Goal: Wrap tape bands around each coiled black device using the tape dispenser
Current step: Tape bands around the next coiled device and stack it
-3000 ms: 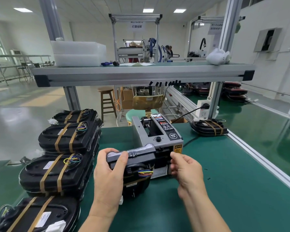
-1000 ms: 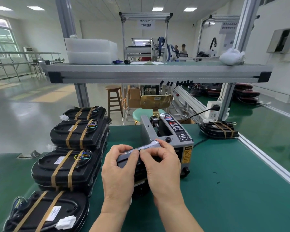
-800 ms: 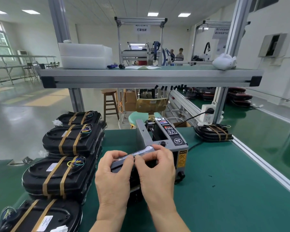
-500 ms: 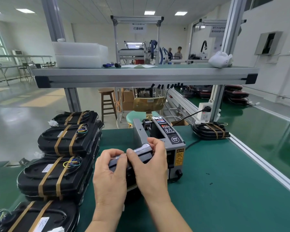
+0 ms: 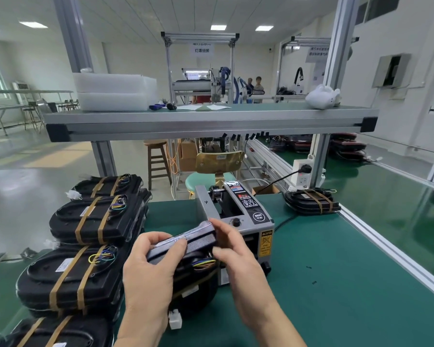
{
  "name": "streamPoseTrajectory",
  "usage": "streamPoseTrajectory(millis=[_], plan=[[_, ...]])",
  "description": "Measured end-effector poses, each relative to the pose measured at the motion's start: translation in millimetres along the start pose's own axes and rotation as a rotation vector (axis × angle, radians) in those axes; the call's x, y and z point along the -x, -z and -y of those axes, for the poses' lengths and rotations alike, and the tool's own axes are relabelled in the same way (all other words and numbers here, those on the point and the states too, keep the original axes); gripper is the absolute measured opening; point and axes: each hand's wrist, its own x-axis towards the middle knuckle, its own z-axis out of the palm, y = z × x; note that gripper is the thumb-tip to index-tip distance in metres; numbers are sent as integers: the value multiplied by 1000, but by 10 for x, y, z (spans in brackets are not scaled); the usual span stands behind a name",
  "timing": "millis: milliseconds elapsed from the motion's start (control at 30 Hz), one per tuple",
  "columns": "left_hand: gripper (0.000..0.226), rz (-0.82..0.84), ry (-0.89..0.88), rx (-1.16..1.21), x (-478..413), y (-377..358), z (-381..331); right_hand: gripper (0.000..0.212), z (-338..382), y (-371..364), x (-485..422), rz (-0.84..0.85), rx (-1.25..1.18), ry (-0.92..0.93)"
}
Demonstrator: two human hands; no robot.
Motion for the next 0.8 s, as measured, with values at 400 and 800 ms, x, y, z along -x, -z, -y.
streamPoseTrajectory(millis=[400,800], plan=[[5,88,457,577,261,76,390,48,-23,379,124,9,648,124],[75,547,114,-171,226,149,409,52,38,472,151,90,1220,307]])
